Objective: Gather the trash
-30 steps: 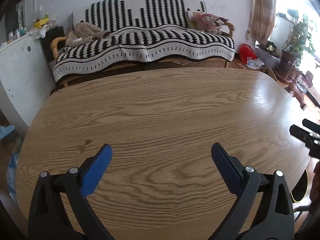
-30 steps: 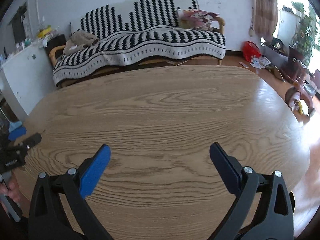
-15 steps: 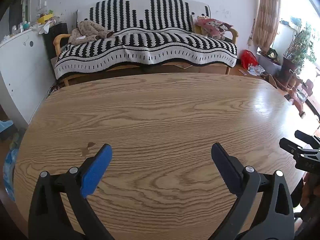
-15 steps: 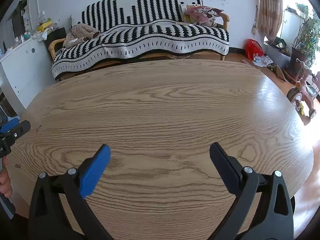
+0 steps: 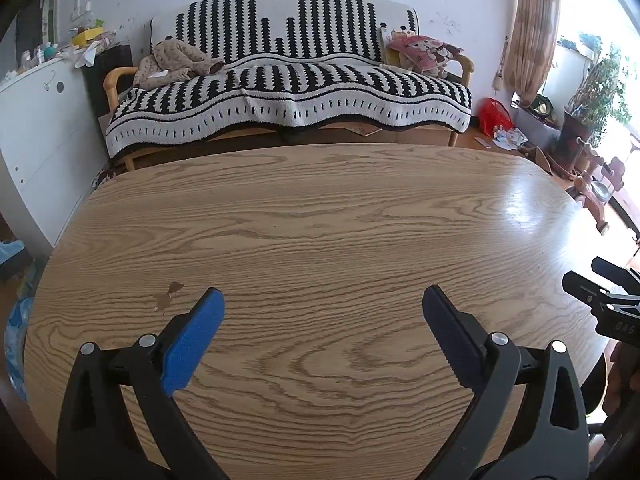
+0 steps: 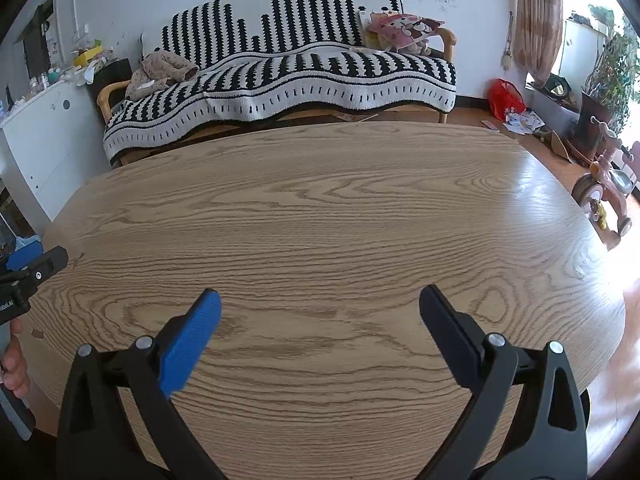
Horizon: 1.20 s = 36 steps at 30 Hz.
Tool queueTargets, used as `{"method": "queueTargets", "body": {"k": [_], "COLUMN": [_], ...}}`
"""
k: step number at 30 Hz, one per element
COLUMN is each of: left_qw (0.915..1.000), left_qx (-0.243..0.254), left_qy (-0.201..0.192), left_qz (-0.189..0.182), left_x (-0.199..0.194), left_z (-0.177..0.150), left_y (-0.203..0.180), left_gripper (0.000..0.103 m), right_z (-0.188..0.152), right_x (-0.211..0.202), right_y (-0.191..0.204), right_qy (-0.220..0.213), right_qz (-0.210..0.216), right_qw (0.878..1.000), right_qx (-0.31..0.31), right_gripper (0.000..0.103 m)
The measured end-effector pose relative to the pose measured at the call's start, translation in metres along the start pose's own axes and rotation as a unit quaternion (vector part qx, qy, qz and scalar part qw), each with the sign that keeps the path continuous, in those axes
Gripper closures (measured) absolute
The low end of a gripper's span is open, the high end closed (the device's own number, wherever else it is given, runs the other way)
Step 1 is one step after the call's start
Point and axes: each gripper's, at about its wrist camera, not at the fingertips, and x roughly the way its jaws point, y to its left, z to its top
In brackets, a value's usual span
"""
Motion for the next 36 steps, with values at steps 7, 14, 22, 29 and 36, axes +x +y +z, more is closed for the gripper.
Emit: {"method": "queueTargets", "body": {"k": [7,14,22,29,36], "left_qw": [1.0000,1.0000,1.0000,1.0000,1.0000], "left_qx": [0.000,0.001,0.001,0.002,0.002], "left_qy": [0.000,0.000,0.000,0.001,0.002], "left_qz": [-0.001,0.000,0.000,0.000,0.001], "left_x": [0.0003,0.0001,0.0000,0.0022,0.0044], "left_z": [0.0001,-0.0012,-0.0019,-0.0016,-0.0028], "left_y": [-0.0003,-0.0023,-0.0036,-0.0024,-0.0007], "left_gripper": [0.007,0.007,0.007,0.007,0.007], "right_z": [0.0013,0.0014,0.0023,0.0020,0.0038], "right_x": [-0.0011,-0.0012,-0.0020,-0.0019,-0.0033], "right_y": [-0.0012,-0.0007,-0.0001,-0.0003,-0.0001], "right_qy": [0.000,0.000,-0.001,-0.002,-0.002], "right_qz": [0.001,0.001,0.001,0.001,0.002], "right_qw": [1.000,1.000,1.000,1.000,1.000], "right_qx": [0.000,0.000,-0.001,-0.001,-0.002], "right_gripper": [0.007,0.007,0.007,0.007,0.007]}}
